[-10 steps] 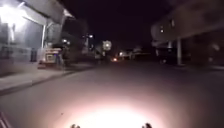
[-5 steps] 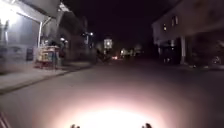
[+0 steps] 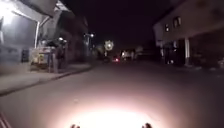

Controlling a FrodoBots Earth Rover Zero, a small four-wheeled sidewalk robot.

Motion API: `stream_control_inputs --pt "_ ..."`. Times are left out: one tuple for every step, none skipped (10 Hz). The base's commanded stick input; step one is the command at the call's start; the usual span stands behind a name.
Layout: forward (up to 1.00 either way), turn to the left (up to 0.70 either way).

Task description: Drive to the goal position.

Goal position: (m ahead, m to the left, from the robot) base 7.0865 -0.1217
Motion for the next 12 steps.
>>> stream_control_inputs --pt "0.85 0.0" --pt "0.85 0.0" --pt "0.85 0.0" --pt "0.85 0.0" --pt "0.85 0.0" --pt "0.85 0.0" --pt "0.85 0.0" --pt "0.85 0.0" --pt "0.85 0.0" --pt "0.85 0.0" --pt "0.85 0.0" --pt "0.85 0.0"
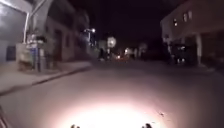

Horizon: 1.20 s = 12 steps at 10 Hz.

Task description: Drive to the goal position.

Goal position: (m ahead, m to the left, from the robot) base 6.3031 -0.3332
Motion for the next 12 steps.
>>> stream_control_inputs --pt "0.85 0.0" --pt "0.85 0.0" --pt "0.85 0.0" --pt "0.85 0.0" --pt "0.85 0.0" --pt "0.85 0.0" --pt "0.85 0.0" --pt "0.85 -0.05" --pt "0.85 -0.29" --pt "0.85 -0.34" --pt "0.85 -0.34" --pt "0.85 -0.34"
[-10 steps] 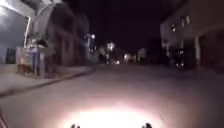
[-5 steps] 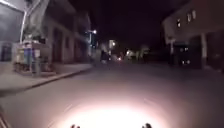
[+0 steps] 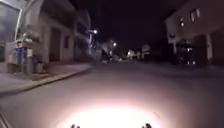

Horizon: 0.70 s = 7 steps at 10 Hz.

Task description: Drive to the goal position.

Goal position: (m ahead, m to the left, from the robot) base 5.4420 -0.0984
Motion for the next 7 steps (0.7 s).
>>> stream_control_inputs --pt "0.85 -0.34" --pt "0.85 -0.18" --pt "0.85 0.0" --pt "0.85 0.0" --pt "0.85 0.0" --pt "0.85 0.0" --pt "0.85 0.0"
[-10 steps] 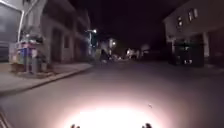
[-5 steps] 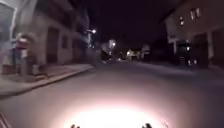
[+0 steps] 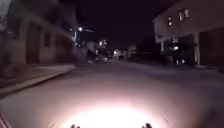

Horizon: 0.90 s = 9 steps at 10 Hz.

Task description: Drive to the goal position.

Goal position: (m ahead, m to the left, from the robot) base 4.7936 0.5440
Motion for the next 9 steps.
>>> stream_control_inputs --pt "0.85 0.0" --pt "0.85 0.0" --pt "0.85 0.0" --pt "0.85 0.0" --pt "0.85 0.0" --pt "0.85 0.0" --pt "0.85 0.0" --pt "0.85 0.0" --pt "0.85 0.0"
